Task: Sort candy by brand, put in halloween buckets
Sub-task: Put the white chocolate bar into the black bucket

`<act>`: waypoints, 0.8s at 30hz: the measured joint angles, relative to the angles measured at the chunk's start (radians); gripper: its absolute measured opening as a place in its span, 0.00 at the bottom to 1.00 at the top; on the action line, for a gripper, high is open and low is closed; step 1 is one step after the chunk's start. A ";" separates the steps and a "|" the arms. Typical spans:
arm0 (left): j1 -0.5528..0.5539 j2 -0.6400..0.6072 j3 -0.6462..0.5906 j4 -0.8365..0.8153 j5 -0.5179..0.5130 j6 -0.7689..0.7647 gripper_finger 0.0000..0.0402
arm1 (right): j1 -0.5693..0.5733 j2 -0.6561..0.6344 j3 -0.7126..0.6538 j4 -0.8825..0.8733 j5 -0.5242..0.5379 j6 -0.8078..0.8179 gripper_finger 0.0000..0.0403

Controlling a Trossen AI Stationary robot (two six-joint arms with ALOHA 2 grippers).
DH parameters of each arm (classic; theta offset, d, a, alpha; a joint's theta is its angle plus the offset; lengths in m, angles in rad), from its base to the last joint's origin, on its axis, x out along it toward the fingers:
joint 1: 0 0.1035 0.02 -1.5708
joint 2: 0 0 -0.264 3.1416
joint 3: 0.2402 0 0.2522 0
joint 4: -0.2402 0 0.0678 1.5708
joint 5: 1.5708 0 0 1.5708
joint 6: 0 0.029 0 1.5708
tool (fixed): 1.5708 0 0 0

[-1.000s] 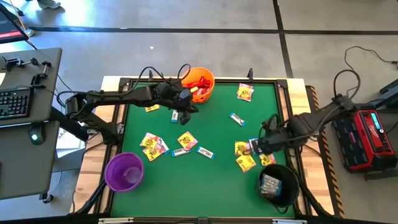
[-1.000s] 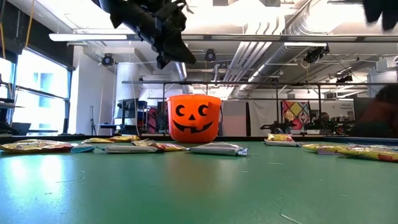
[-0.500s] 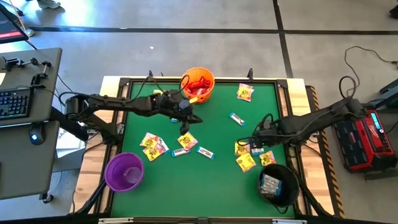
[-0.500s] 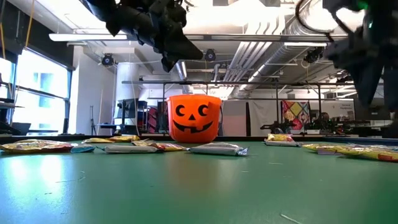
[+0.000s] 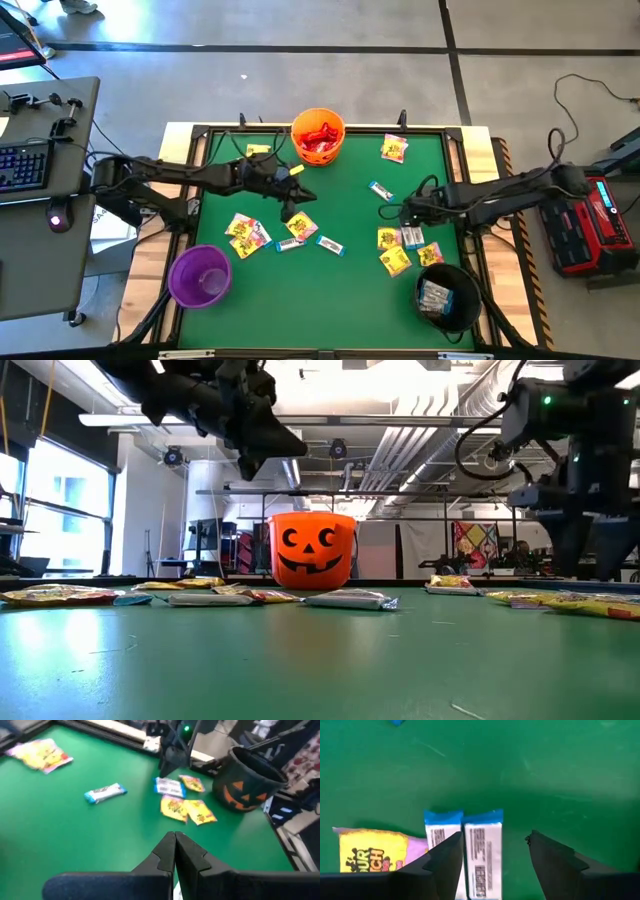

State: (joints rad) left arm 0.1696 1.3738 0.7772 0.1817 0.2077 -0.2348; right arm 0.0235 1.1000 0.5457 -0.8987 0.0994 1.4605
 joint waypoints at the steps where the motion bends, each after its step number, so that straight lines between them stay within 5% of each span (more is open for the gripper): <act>1: 0.000 -0.005 -0.002 0.000 -0.006 -0.007 0.00 | -0.009 0.000 -0.015 0.026 -0.004 -0.004 0.51; 18: -0.001 -0.019 -0.011 -0.003 -0.025 -0.026 0.00 | -0.024 0.064 -0.104 0.201 -0.003 -0.010 0.50; 24: -0.001 -0.019 -0.011 -0.004 -0.022 -0.026 0.00 | -0.023 0.065 -0.106 0.177 -0.002 -0.019 0.34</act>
State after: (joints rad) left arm 0.1688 1.3548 0.7666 0.1781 0.1856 -0.2604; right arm 0.0002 1.1648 0.4400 -0.7220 0.0975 1.4411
